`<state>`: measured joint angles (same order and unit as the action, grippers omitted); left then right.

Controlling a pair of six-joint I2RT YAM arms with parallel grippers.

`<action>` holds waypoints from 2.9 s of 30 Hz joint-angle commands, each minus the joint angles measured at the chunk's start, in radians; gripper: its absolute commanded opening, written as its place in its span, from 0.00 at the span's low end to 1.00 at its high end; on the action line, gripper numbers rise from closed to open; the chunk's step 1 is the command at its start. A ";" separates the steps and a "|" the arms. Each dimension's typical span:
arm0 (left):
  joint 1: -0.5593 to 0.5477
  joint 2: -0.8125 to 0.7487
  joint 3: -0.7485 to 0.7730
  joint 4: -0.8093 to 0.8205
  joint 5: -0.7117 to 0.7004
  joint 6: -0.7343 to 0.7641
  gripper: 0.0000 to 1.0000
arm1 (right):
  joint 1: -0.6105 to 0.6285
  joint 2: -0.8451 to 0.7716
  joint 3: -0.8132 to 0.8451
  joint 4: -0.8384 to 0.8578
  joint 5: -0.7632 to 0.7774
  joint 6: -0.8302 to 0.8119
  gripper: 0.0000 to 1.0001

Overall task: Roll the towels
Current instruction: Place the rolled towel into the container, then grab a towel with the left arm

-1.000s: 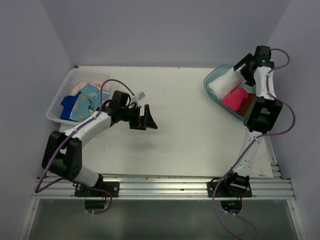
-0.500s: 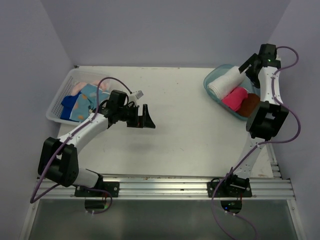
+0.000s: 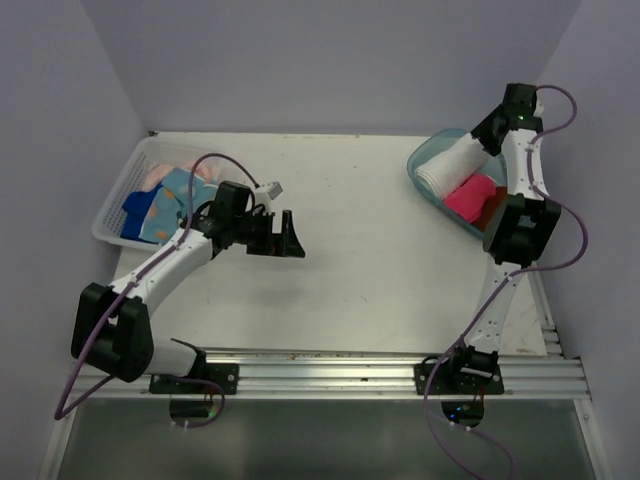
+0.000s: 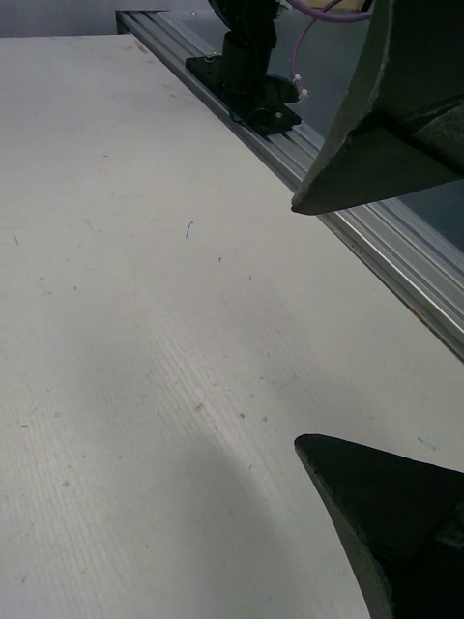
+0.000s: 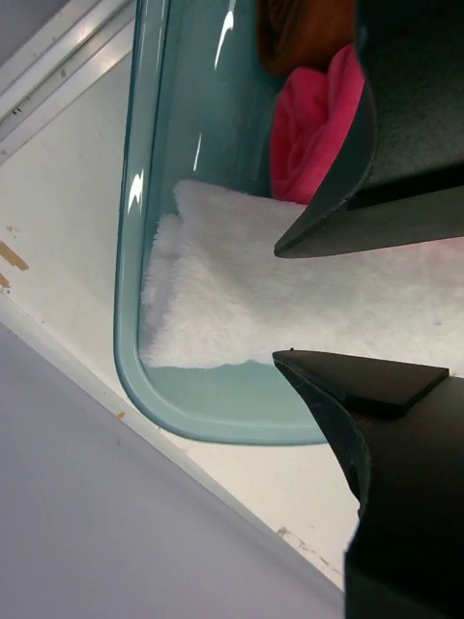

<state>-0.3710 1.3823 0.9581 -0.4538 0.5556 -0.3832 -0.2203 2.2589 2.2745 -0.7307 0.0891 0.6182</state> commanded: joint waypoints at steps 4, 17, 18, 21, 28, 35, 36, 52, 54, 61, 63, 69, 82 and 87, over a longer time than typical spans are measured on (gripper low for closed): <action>0.009 -0.065 0.047 -0.040 -0.085 -0.040 0.99 | -0.001 0.162 0.117 0.033 -0.058 0.043 0.44; 0.009 -0.051 0.184 -0.071 -0.180 -0.016 0.99 | -0.001 -0.247 -0.125 0.056 -0.107 0.002 0.68; 0.009 -0.052 0.197 -0.077 -0.201 -0.011 0.99 | -0.002 -0.283 -0.162 0.069 -0.107 -0.001 0.70; 0.010 -0.051 0.237 -0.075 -0.223 0.000 0.99 | -0.001 -0.396 -0.274 0.114 -0.112 -0.020 0.78; 0.012 -0.065 0.251 -0.091 -0.304 0.007 0.99 | 0.016 -0.498 -0.385 0.051 -0.123 -0.058 0.83; 0.079 -0.042 0.347 -0.216 -0.537 -0.005 0.99 | 0.287 -0.752 -0.776 0.151 0.076 -0.080 0.84; 0.095 -0.039 0.363 -0.238 -0.551 -0.002 0.99 | 0.326 -0.771 -0.803 0.157 0.110 -0.080 0.84; 0.487 0.364 0.676 -0.278 -0.706 -0.143 0.81 | 0.673 -0.920 -1.122 0.189 0.132 -0.023 0.86; 0.494 0.403 0.697 -0.255 -0.747 -0.154 0.78 | 0.671 -0.929 -1.132 0.183 0.132 -0.029 0.86; 0.504 0.531 0.762 -0.255 -0.819 -0.177 0.66 | 0.671 -0.967 -1.162 0.169 0.127 -0.023 0.87; 0.503 0.531 0.729 -0.220 -0.816 -0.175 0.60 | 0.671 -0.970 -1.164 0.166 0.130 -0.020 0.87; 0.503 0.626 0.752 -0.270 -0.809 -0.158 0.60 | 0.671 -0.989 -1.159 0.157 0.139 -0.012 0.87; 0.497 0.379 0.760 -0.220 -0.744 -0.112 0.00 | 0.673 -1.032 -1.133 0.094 0.204 0.003 0.87; 0.485 0.212 0.803 -0.212 -0.671 -0.056 0.00 | 0.673 -1.036 -1.133 0.082 0.221 0.003 0.87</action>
<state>0.1219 1.7512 1.6878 -0.7181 -0.1680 -0.4911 0.4469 1.2526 1.1107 -0.6342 0.2649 0.6102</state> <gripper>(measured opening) 0.016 0.870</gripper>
